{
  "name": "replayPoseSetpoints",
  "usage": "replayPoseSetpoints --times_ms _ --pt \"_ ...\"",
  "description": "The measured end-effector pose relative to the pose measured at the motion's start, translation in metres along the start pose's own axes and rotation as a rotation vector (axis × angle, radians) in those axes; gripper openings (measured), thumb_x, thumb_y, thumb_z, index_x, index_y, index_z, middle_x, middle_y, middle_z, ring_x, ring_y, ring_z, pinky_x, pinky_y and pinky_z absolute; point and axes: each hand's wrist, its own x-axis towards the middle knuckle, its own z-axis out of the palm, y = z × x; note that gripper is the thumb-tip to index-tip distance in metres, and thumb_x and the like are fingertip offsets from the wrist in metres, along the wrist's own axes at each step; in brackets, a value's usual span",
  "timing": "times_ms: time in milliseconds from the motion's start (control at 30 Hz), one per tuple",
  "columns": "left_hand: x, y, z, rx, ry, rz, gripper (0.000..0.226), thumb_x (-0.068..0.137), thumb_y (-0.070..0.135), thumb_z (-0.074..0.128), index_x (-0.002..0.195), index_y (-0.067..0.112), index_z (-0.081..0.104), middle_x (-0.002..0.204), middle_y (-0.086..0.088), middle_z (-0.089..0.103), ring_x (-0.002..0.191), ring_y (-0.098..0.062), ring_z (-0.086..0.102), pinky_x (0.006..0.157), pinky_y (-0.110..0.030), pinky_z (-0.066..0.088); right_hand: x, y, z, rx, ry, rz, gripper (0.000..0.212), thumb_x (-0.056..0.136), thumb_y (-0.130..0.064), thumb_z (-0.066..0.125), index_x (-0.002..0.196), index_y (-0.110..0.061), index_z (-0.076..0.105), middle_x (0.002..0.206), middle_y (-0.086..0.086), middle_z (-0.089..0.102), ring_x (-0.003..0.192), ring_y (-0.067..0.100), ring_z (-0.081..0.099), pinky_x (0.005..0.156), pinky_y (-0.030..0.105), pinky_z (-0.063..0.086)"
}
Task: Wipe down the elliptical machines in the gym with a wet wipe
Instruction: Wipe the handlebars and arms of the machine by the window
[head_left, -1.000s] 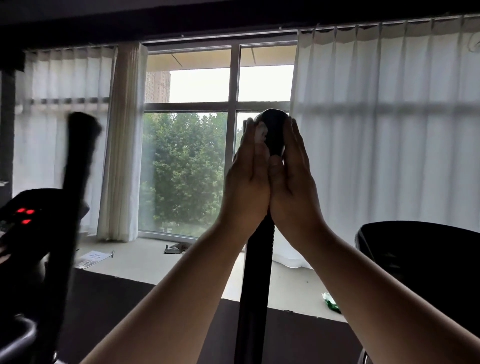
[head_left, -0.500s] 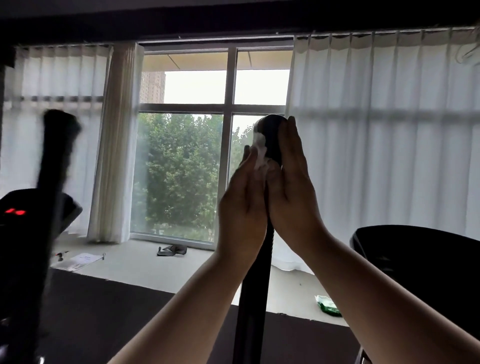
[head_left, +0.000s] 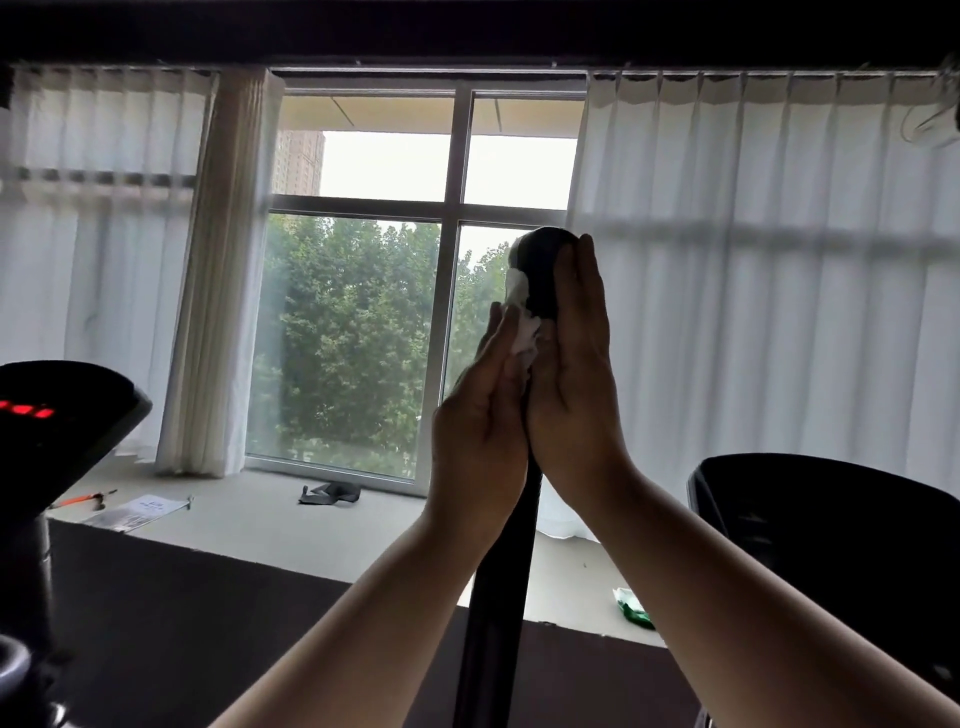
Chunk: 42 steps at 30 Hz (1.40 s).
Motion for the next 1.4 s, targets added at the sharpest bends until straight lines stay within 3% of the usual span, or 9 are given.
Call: replayPoseSetpoints --times_ms 133,300,433,633,833,1000,1200,1300,1400 --pt "0.008 0.003 0.000 0.045 0.002 -0.015 0.048 0.108 0.010 0.046 0.136 0.048 0.047 0.150 0.005 0.054 0.133 -0.005 0.054 0.105 -0.013 0.044 -0.002 0.000 0.000 0.003 -0.005 0.004 0.054 0.103 0.003 0.031 0.156 0.005 0.021 0.167 0.018 0.011 0.156 0.019 0.010 0.123 0.019 0.011" --pt "0.009 0.001 0.001 -0.018 0.002 -0.082 0.040 0.109 0.015 0.043 0.147 0.025 0.053 0.143 0.009 0.060 0.128 0.005 0.055 0.105 -0.013 0.043 -0.008 -0.001 0.002 0.027 -0.006 0.012 0.053 0.106 0.000 0.029 0.157 0.002 0.018 0.167 0.012 0.010 0.156 0.015 0.009 0.125 0.026 0.011" --pt "-0.023 -0.008 -0.004 -0.060 0.015 -0.148 0.037 0.109 0.019 0.042 0.139 0.038 0.054 0.133 0.024 0.062 0.124 0.008 0.057 0.103 -0.013 0.045 -0.013 -0.002 0.005 0.019 -0.001 -0.001 0.052 0.106 -0.002 0.029 0.155 0.009 0.018 0.167 0.019 0.012 0.157 0.023 0.010 0.127 0.031 0.012" --pt "-0.005 -0.007 -0.006 0.002 0.014 -0.124 0.039 0.109 0.020 0.046 0.146 0.027 0.056 0.138 0.013 0.064 0.123 0.006 0.059 0.102 -0.016 0.047 -0.019 -0.004 0.007 0.027 0.046 0.046 0.051 0.109 -0.007 0.030 0.157 0.002 0.019 0.167 0.011 0.017 0.156 0.017 0.016 0.126 0.028 0.016" --pt "-0.058 -0.019 -0.013 -0.074 0.004 -0.152 0.041 0.109 0.011 0.042 0.144 0.029 0.052 0.145 0.013 0.058 0.134 0.003 0.051 0.104 -0.010 0.041 -0.031 0.000 0.011 0.056 0.028 0.075 0.055 0.108 -0.006 0.033 0.160 -0.010 0.017 0.169 0.005 0.014 0.151 0.035 0.028 0.119 0.057 0.029" --pt "-0.059 -0.022 -0.016 -0.156 0.000 -0.194 0.039 0.107 0.016 0.047 0.145 0.020 0.055 0.137 0.025 0.061 0.131 0.007 0.052 0.102 -0.008 0.041 -0.033 -0.004 0.009 -0.005 0.054 0.083 0.050 0.108 -0.002 0.031 0.157 -0.004 0.018 0.166 0.012 0.017 0.155 0.019 0.015 0.123 0.020 0.016" --pt "-0.030 -0.013 -0.007 -0.138 0.017 -0.189 0.041 0.109 0.011 0.043 0.143 0.029 0.056 0.136 0.019 0.064 0.126 0.005 0.057 0.105 -0.017 0.046 -0.034 -0.004 0.012 0.012 0.072 0.132 0.049 0.109 -0.003 0.032 0.157 -0.002 0.021 0.166 0.012 0.020 0.154 0.017 0.019 0.125 0.026 0.018" --pt "-0.053 -0.015 -0.013 -0.145 0.012 -0.175 0.039 0.109 0.012 0.044 0.136 0.037 0.054 0.130 0.034 0.061 0.127 0.008 0.054 0.101 -0.010 0.043 -0.038 -0.005 0.012 0.015 0.069 0.122 0.049 0.109 -0.002 0.031 0.157 -0.001 0.021 0.166 0.012 0.019 0.155 0.020 0.018 0.126 0.035 0.019" --pt "-0.090 -0.020 -0.018 -0.140 0.049 -0.230 0.039 0.107 0.011 0.044 0.134 0.038 0.054 0.133 0.036 0.056 0.130 0.009 0.052 0.104 -0.008 0.040 -0.045 -0.005 0.012 0.001 0.061 0.117 0.049 0.108 0.001 0.030 0.156 0.001 0.022 0.166 0.015 0.018 0.155 0.021 0.016 0.126 0.028 0.015"
